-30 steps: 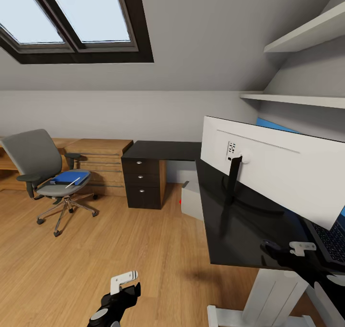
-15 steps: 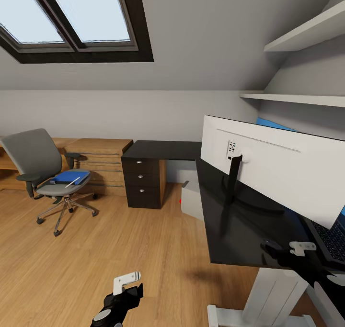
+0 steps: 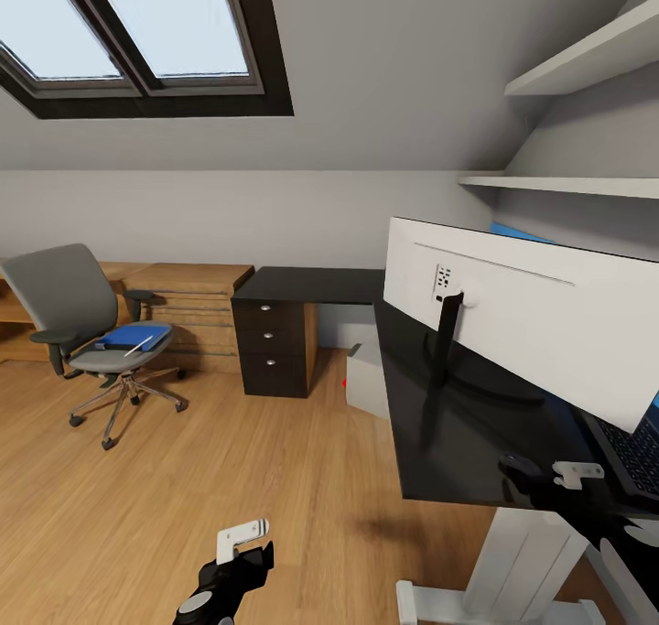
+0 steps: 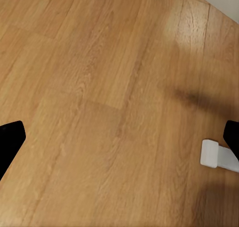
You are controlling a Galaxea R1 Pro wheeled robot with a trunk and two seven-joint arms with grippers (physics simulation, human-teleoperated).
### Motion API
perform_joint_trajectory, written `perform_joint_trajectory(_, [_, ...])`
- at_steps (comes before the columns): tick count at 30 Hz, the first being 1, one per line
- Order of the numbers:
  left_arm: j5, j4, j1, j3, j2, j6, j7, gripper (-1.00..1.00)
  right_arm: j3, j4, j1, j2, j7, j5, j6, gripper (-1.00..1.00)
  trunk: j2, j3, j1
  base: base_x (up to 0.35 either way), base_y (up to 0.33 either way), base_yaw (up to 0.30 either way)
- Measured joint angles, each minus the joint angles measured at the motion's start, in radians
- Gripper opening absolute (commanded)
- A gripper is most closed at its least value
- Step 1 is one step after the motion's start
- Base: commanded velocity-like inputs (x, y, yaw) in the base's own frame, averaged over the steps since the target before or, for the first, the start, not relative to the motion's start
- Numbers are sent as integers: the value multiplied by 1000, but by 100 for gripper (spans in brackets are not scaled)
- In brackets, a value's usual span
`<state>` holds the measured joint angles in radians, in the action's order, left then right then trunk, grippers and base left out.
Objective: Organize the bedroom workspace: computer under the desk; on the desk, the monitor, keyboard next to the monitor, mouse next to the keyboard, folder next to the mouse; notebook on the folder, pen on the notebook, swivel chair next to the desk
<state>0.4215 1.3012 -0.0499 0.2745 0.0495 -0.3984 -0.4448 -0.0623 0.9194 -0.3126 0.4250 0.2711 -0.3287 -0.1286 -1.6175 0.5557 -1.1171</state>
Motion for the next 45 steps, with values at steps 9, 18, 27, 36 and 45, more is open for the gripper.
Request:
perform_joint_trajectory(9, [-1, 0, 0, 0, -1, 0, 4, 100, 0, 0, 0, 0, 0, 0, 0, 100, 0, 0, 0, 0, 0, 0])
perform_joint_trajectory(18, [-1, 0, 0, 0, -3, 0, 5, 100, 0, 1, 0, 0, 0, 0, 0, 100, 0, 0, 0, 22, 34, 0])
perform_joint_trajectory(27, [0, 0, 0, 0, -2, 0, 6, 100, 0, 1, 0, 0, 0, 0, 1, 100, 0, 0, 0, 1, 65, 0])
perform_joint_trajectory(36, [0, -2, 0, 0, -3, 0, 6, 100, 0, 1, 0, 0, 0, 1, 0, 100, 0, 0, 0, 0, 2, 0])
perform_joint_trajectory(45, [1, -3, 0, 0, -2, 0, 5, 100, 0, 1, 0, 0, 0, 2, 1, 100, 0, 0, 0, 67, 0, 0])
